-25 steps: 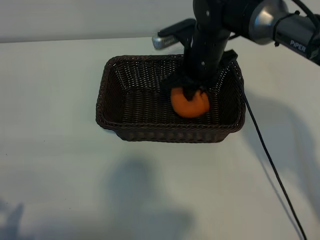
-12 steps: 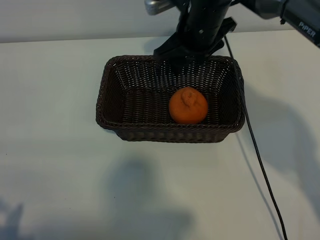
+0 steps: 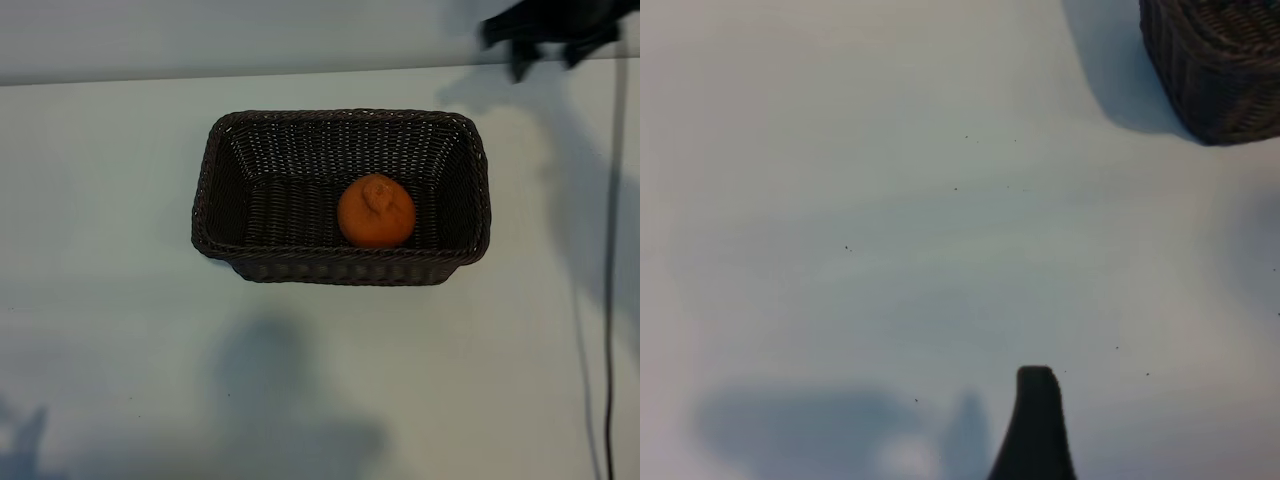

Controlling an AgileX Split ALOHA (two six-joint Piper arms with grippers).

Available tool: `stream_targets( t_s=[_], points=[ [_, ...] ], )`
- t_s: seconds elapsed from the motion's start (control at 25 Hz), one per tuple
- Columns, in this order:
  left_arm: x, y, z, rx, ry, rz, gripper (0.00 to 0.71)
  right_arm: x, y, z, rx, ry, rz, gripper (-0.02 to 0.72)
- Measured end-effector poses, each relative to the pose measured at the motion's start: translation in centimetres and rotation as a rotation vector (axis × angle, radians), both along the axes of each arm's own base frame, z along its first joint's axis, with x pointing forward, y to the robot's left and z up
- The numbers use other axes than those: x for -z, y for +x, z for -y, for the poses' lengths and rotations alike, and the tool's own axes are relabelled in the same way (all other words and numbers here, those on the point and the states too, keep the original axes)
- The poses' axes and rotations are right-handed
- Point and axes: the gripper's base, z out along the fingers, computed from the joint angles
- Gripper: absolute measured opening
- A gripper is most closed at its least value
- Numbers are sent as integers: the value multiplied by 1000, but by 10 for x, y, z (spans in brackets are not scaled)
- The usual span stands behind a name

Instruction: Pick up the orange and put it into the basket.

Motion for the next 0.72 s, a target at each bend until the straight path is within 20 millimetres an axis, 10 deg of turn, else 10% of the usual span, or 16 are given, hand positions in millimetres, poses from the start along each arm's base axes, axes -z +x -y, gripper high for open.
stream_targets(
  t_s=[0.36, 0.72],
  points=[
    [0, 0, 0, 2, 1, 0, 593, 0, -16, 125, 282, 52, 7, 519],
    [0, 0, 0, 2, 1, 0, 593, -54, -52, 129, 314, 135, 112, 498]
  ],
)
